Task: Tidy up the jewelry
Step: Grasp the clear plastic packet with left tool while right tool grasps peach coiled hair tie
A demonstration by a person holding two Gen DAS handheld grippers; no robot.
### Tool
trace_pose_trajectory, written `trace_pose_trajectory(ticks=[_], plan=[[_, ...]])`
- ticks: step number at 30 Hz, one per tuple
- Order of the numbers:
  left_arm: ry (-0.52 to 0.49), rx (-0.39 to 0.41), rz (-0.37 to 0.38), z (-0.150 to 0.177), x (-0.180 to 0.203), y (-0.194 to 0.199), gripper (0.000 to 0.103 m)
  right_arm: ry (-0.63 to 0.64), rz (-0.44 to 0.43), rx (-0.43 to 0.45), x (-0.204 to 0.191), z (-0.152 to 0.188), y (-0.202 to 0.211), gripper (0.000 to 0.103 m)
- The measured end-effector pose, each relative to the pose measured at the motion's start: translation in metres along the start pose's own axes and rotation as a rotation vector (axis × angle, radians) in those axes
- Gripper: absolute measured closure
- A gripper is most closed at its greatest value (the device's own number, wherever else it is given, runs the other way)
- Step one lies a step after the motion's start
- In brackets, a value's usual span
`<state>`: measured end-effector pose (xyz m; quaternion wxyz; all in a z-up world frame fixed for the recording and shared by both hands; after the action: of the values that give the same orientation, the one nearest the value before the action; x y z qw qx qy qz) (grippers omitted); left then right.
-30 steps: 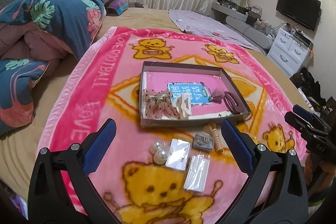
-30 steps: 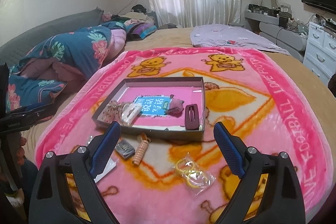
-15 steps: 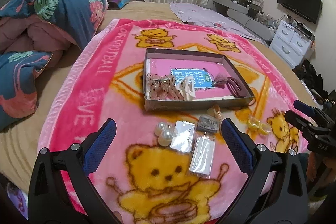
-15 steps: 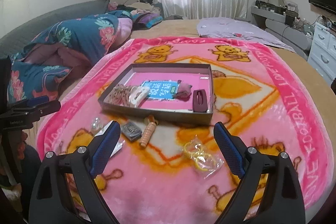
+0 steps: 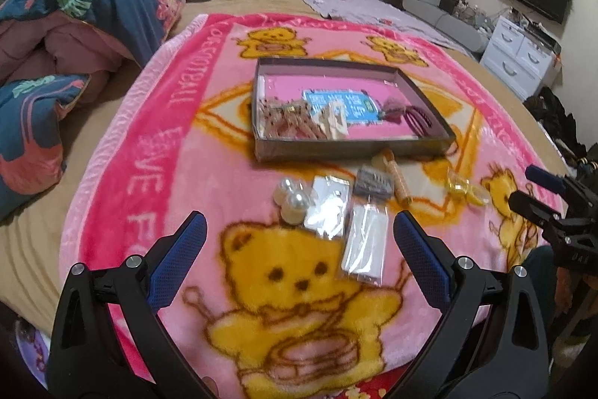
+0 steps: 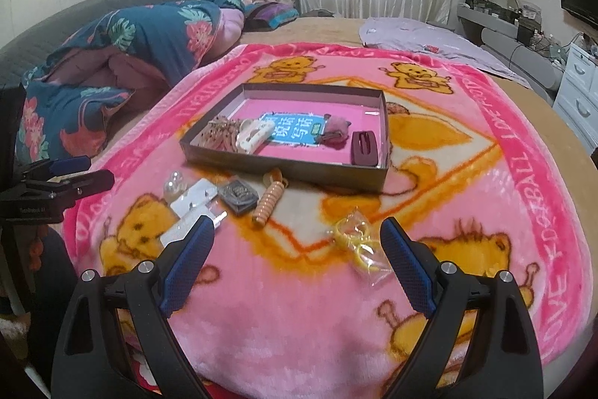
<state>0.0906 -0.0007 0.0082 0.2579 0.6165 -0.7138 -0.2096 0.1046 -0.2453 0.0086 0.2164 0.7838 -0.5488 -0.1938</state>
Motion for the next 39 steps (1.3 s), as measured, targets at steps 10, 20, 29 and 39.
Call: trace_pose_trajectory(ticks=[10, 20, 29, 39], plan=[[-0.053, -0.09, 0.062, 0.032, 0.019, -0.016, 0.01, -0.014, 0.022, -0.021, 0.012, 0.01, 0.0, 0.013], [-0.087, -0.117, 0.098, 0.045, 0.041, -0.034, 0.01, -0.06, 0.059, -0.039, 0.033, 0.018, -0.003, 0.013], [-0.109, -0.124, 0.092, 0.046, 0.053, -0.057, 0.023, -0.099, 0.012, -0.045, 0.037, 0.013, -0.013, 0.013], [-0.108, -0.174, 0.088, 0.053, 0.054, -0.079, 0.059, -0.047, -0.063, -0.088, 0.014, -0.008, -0.054, 0.014]])
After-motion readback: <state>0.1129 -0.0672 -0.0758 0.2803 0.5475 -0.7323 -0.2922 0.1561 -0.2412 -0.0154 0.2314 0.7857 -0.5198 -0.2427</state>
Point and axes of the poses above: each gripper's, at about its wrist camera, not at the fingertips, and y roughly against the way its jaws point, x to its right, z to its underside, the point moved 1 cm from there along -y, roughly the way its jaws point, and after that the axes turned 9 degrees about x, right-handed, at the moved point
